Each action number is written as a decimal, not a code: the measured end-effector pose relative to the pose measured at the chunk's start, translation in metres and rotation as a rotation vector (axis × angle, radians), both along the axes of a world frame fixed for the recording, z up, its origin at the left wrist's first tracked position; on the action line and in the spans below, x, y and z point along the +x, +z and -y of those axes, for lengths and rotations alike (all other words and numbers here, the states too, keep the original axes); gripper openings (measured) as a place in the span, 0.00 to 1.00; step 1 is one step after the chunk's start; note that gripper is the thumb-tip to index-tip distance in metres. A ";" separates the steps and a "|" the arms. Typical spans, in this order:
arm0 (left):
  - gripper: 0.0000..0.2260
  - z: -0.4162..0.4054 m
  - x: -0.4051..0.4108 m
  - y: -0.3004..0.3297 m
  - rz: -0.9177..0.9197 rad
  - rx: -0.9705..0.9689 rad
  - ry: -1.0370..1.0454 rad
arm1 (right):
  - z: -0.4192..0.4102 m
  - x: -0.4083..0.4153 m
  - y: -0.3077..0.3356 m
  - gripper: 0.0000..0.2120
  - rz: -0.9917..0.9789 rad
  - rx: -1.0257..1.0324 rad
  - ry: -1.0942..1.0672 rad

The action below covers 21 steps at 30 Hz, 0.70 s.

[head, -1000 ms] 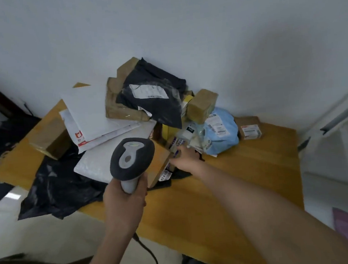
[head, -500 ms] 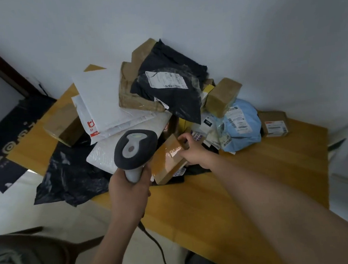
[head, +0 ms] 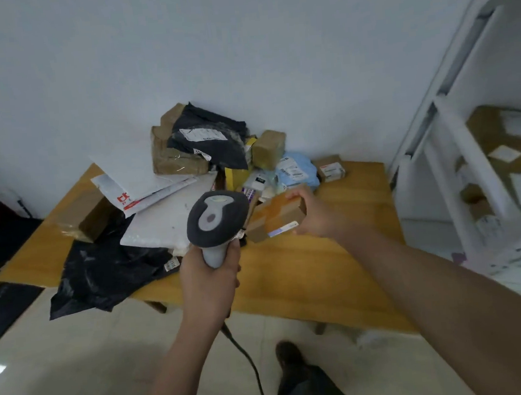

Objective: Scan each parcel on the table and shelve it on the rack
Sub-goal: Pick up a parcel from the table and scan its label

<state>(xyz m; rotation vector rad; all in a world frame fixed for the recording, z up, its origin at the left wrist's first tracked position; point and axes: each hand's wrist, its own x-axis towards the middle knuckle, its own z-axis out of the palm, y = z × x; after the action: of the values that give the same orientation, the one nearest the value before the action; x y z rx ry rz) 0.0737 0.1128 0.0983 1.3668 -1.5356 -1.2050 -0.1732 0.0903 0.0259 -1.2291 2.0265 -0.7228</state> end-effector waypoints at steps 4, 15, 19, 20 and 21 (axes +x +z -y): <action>0.09 -0.046 0.006 0.011 -0.050 0.011 -0.070 | -0.068 0.006 0.025 0.27 -0.036 -0.188 -0.106; 0.07 -0.106 0.007 0.033 -0.110 -0.029 -0.165 | -0.154 0.012 0.084 0.17 0.637 -0.227 -0.475; 0.08 -0.112 -0.004 0.034 -0.101 -0.018 -0.161 | -0.166 0.004 0.086 0.11 0.688 -0.228 -0.450; 0.08 -0.114 -0.007 0.034 -0.098 -0.013 -0.162 | -0.169 0.001 0.087 0.12 0.682 -0.230 -0.441; 0.08 -0.117 -0.011 0.034 -0.099 -0.005 -0.166 | -0.172 -0.004 0.087 0.14 0.670 -0.232 -0.427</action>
<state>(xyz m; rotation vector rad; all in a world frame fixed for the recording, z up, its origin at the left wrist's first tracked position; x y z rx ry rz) 0.0624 0.2295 0.1321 1.1770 -1.6053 -1.3473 -0.1769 0.2626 0.1125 -0.5365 1.6592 -1.3908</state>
